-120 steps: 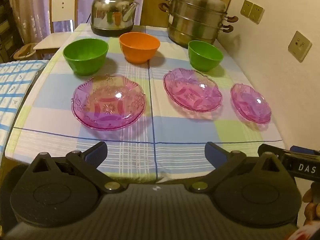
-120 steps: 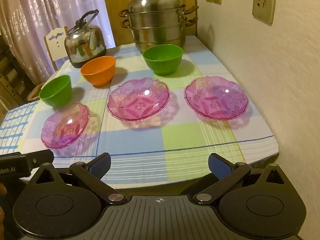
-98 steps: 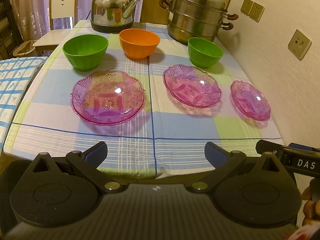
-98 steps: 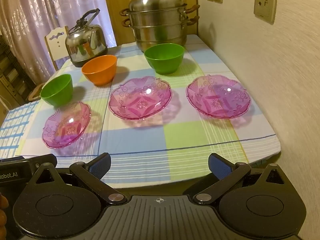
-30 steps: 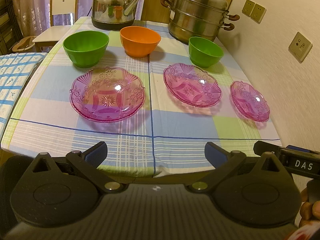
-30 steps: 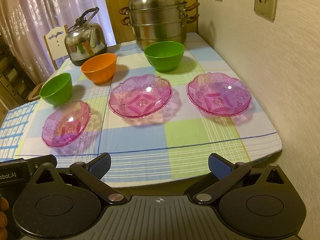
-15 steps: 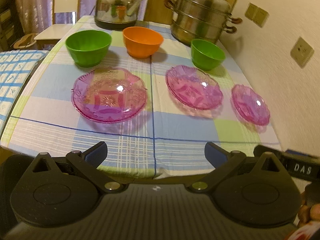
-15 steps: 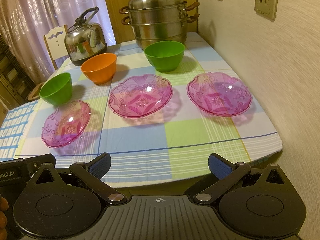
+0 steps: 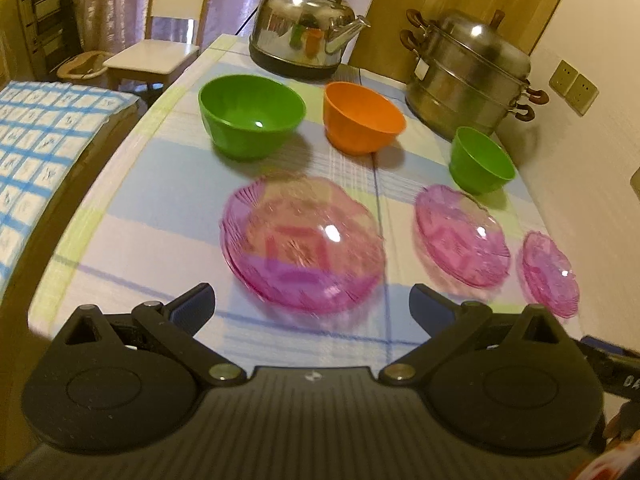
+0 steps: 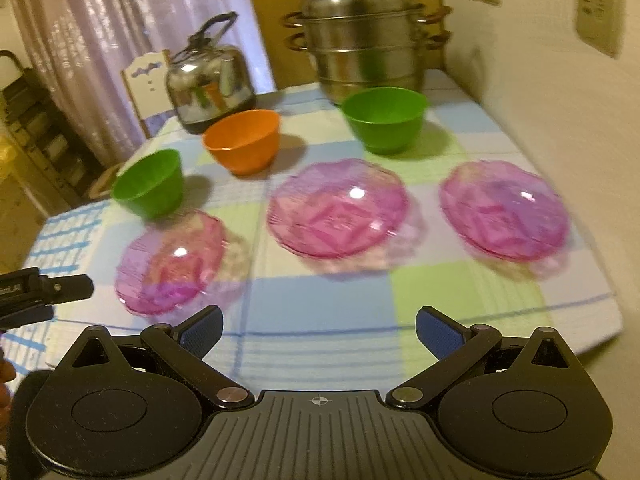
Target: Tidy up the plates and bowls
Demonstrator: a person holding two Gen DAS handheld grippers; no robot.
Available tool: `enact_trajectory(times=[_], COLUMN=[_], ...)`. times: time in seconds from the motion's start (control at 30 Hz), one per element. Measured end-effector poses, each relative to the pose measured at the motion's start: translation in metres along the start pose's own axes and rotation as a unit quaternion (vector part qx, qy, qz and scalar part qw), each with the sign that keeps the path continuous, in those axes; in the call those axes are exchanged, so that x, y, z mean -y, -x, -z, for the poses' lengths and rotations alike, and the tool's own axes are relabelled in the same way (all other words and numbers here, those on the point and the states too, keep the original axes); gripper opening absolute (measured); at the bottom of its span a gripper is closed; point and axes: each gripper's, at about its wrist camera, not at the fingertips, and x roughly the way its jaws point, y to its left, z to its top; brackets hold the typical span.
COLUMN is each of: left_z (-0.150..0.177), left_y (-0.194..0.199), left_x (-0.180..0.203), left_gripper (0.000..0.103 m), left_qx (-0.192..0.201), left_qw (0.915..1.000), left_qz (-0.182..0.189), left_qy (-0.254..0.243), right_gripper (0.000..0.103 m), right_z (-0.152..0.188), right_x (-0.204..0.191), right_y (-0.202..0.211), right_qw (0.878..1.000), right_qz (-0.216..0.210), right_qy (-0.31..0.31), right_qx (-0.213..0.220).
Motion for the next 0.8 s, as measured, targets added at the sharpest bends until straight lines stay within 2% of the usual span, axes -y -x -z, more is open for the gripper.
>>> enact_trajectory(times=[0.17,0.23,0.27,0.3,0.43,0.57,0.73,0.8], left_z=[-0.03,-0.039,-0.042,-0.044,-0.05,-0.052,-0.054,-0.057], left_y=[-0.026,-0.038,-0.044,-0.051,-0.077,-0.101,-0.118,-0.123], left_x=[-0.027,-0.037,-0.041,-0.045,-0.057,-0.067,-0.071,-0.07], left_gripper=[0.102,0.101,0.097,0.096,0.089,0.077,0.065,0.056], left_qx=[-0.012,-0.02,-0.024,-0.029,-0.042,-0.06,-0.062,-0.062], left_qw=[0.9984,0.9974,0.997,0.9966,0.9952,0.9946,0.9944,0.9943], left_qz=[-0.006,-0.008,-0.006,-0.005,-0.009,-0.002,-0.004,-0.006], left_qy=[-0.056,-0.068,-0.073,-0.077,-0.088,-0.085,-0.085,-0.087], right_gripper=[0.102,0.097,0.088,0.084,0.077,0.069,0.065,0.059], right_z=[-0.016,-0.02,-0.021,-0.023,-0.026,-0.03,-0.034,-0.036], right_x=[-0.027,-0.036,-0.039,-0.043,-0.05,-0.054,-0.058,-0.061], right_y=[-0.028,-0.042,-0.051,-0.061,-0.095,-0.126,-0.154,-0.162], right_qw=[0.999,0.999,0.999,0.998,0.998,0.997,0.996,0.995], right_qz=[-0.039,-0.046,-0.048,-0.052,-0.059,-0.065,-0.067,-0.067], right_qy=[0.017,0.021,0.022,0.021,0.004,-0.013,-0.023,-0.021], right_qx=[0.004,0.004,0.0,-0.005,-0.021,-0.037,-0.058,-0.063])
